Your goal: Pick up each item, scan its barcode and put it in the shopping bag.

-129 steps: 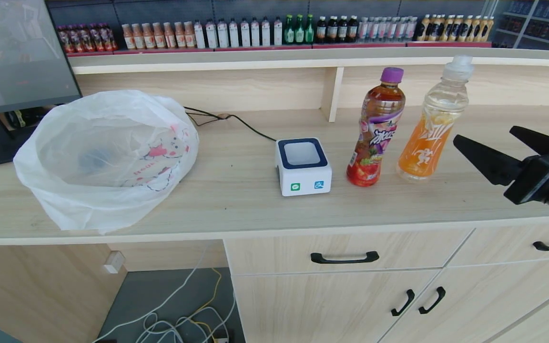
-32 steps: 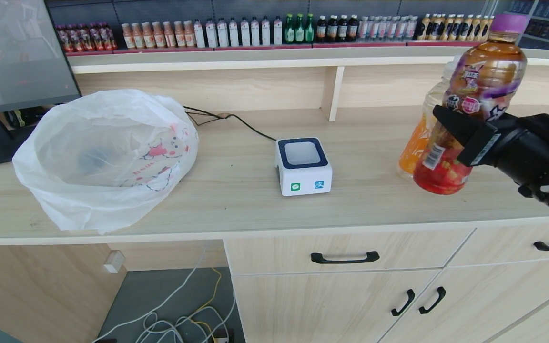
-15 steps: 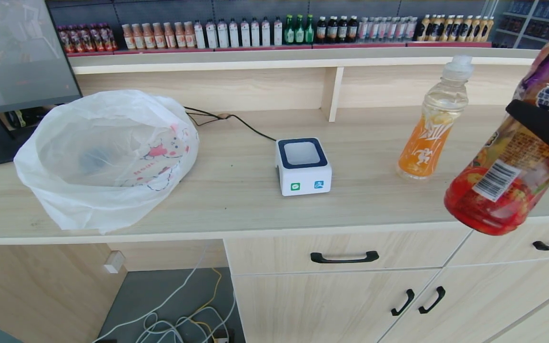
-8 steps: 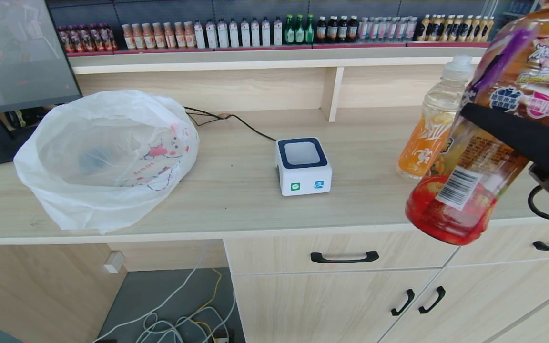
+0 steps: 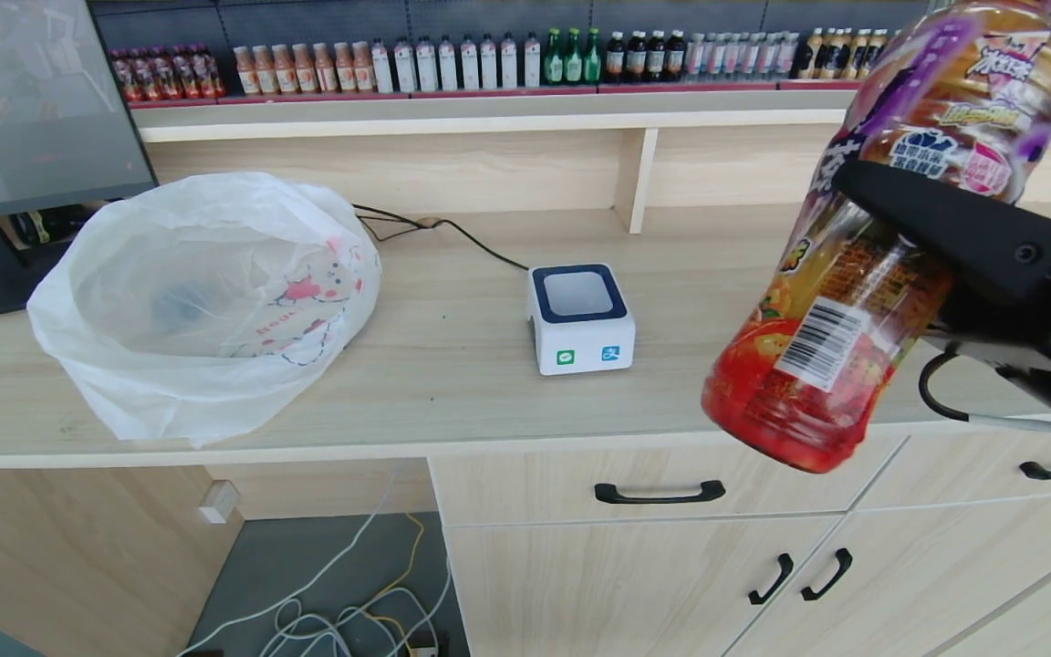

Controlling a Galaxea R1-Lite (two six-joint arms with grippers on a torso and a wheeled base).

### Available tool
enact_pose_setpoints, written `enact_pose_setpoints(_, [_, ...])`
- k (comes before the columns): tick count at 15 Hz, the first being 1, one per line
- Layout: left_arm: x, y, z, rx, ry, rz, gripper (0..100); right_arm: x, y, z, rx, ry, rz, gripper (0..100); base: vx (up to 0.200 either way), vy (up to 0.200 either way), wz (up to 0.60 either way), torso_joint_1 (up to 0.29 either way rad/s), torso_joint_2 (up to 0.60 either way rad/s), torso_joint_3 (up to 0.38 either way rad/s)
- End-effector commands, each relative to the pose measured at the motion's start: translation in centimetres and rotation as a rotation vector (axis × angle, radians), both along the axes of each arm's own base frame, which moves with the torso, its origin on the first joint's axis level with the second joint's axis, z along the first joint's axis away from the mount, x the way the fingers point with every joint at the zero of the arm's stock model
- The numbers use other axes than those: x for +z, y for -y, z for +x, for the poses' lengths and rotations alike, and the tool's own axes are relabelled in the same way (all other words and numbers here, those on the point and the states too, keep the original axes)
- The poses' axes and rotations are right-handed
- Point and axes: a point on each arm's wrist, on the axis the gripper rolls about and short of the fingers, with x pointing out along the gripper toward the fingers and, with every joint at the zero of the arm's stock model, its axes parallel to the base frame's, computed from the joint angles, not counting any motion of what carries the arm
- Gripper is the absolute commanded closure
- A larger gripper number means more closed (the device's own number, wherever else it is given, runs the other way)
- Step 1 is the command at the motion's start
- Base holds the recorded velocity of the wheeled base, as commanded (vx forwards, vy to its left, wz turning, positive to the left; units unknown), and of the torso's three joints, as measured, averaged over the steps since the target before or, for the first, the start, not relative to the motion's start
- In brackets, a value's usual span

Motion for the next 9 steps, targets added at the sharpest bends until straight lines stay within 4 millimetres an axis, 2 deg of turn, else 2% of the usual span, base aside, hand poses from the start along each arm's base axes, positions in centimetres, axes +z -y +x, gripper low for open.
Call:
enact_pose_setpoints(1, [0.0,0.0,0.0,0.0,0.0,0.0,0,-1.4,-1.4,1.6,0.02,-0.041,-0.003,100,0.0,0.0,0.0,0.0,0.0,0.0])
enact_pose_setpoints(4, [0.0,0.0,0.0,0.002,0.0,0.0,0,-1.7,-3.2,1.7,0.1,0.012,0.06,100,0.0,0.0,0.0,0.0,0.0,0.0])
enact_pose_setpoints(9, [0.0,0.0,0.0,0.0,0.0,0.0,0,-0.7,-4.4,0.6,0.198,0.024,0.127,100,0.0,0.0,0.0,0.0,0.0,0.0])
